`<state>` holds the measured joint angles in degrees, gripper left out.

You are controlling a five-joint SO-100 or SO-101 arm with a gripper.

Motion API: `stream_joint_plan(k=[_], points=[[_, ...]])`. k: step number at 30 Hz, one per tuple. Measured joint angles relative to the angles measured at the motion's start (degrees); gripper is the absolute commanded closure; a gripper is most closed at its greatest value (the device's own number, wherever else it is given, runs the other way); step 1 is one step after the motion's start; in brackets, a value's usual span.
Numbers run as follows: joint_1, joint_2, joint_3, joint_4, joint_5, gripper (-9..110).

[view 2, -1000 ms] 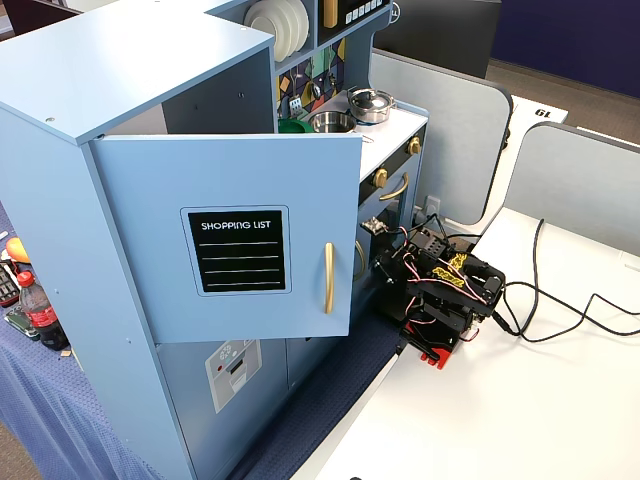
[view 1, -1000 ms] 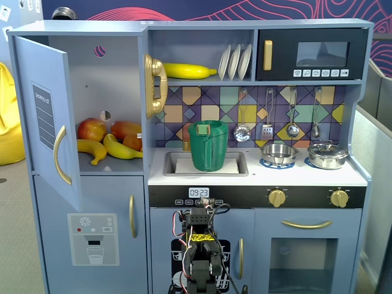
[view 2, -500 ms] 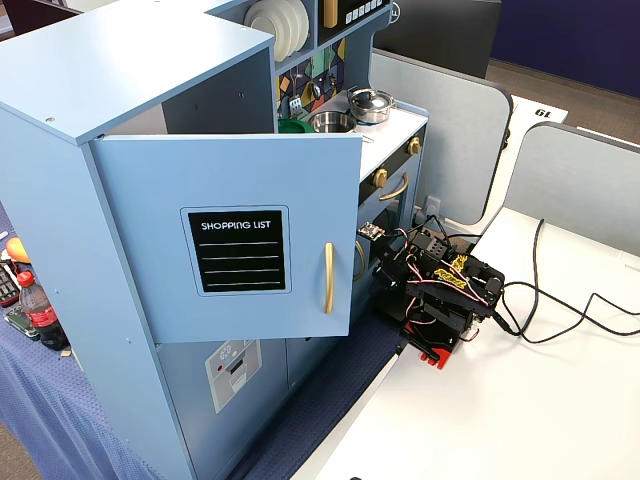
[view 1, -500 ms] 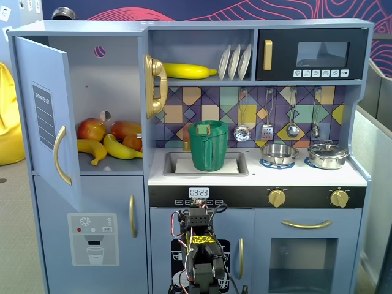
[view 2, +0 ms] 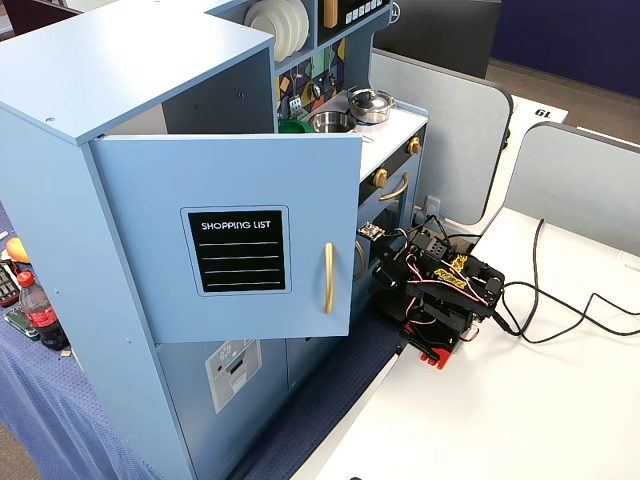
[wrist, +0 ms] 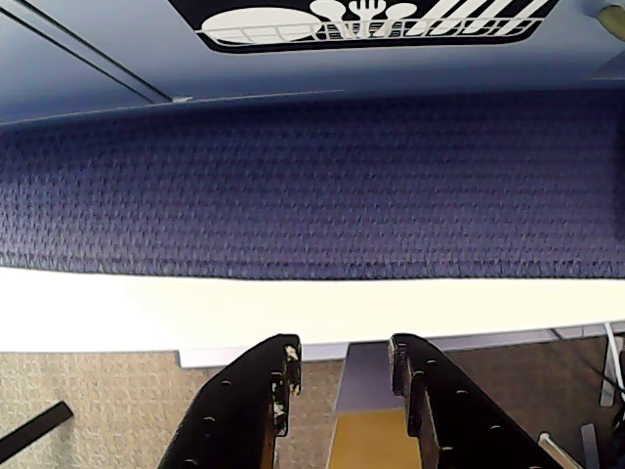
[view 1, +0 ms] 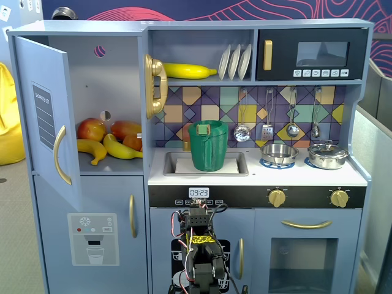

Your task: Open the left cabinet door

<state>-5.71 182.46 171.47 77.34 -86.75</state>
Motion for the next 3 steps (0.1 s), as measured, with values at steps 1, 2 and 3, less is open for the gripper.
stream_joint_plan(k=[1,2,3], points=[[0.0,0.0,0.0,0.0,0.0,98],[0.0,0.0,0.0,0.0,0.0,98],[0.0,0.0,0.0,0.0,0.0,98]])
